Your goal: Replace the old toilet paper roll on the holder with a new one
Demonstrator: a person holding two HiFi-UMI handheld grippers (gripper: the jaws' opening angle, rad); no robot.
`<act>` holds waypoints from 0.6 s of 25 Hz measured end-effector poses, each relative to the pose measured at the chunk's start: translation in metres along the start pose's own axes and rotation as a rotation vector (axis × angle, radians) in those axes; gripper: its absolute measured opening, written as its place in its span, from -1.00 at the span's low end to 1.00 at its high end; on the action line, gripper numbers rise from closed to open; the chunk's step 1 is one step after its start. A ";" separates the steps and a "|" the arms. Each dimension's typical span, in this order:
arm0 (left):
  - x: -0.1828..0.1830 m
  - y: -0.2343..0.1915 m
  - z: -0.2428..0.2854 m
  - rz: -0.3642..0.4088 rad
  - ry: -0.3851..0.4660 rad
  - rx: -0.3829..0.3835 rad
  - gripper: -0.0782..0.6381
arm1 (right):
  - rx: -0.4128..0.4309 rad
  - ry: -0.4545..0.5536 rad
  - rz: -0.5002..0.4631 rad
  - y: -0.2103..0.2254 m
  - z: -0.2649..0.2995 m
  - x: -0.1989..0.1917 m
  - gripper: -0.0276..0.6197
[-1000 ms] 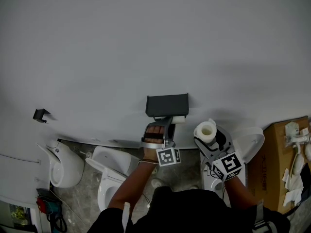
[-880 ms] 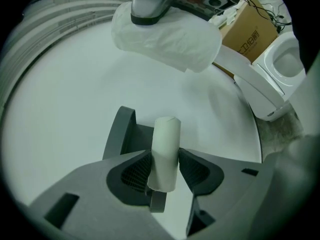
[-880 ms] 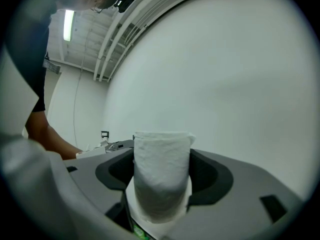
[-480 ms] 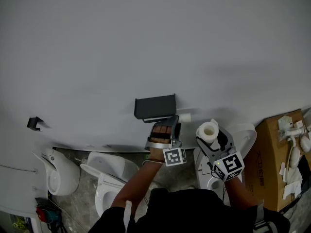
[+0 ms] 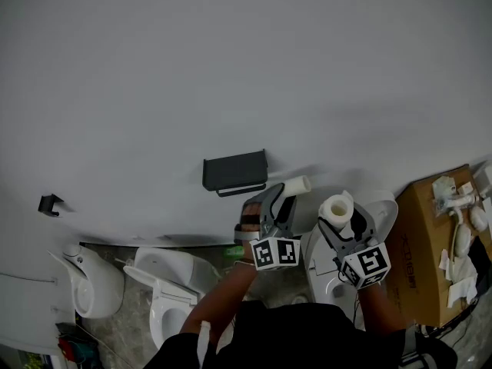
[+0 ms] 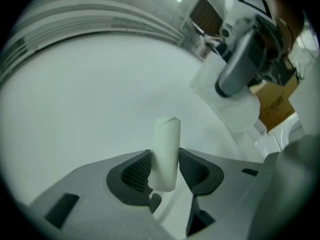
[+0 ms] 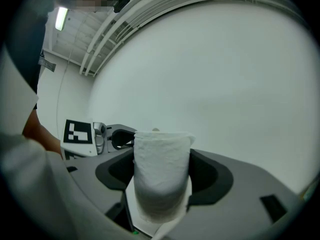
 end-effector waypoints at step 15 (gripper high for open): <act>-0.006 -0.044 -0.084 -0.799 0.312 0.237 -0.31 | 0.041 0.054 0.021 -0.022 0.005 0.000 0.03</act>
Point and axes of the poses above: the fingertips, and each gripper's own axes: z forward along the fingers, y to its right, x out of its top, the point moved 10 cm from there along -z, backward along the fingers, and after that the axes turned 13 degrees about y, right-handed, at the moved point
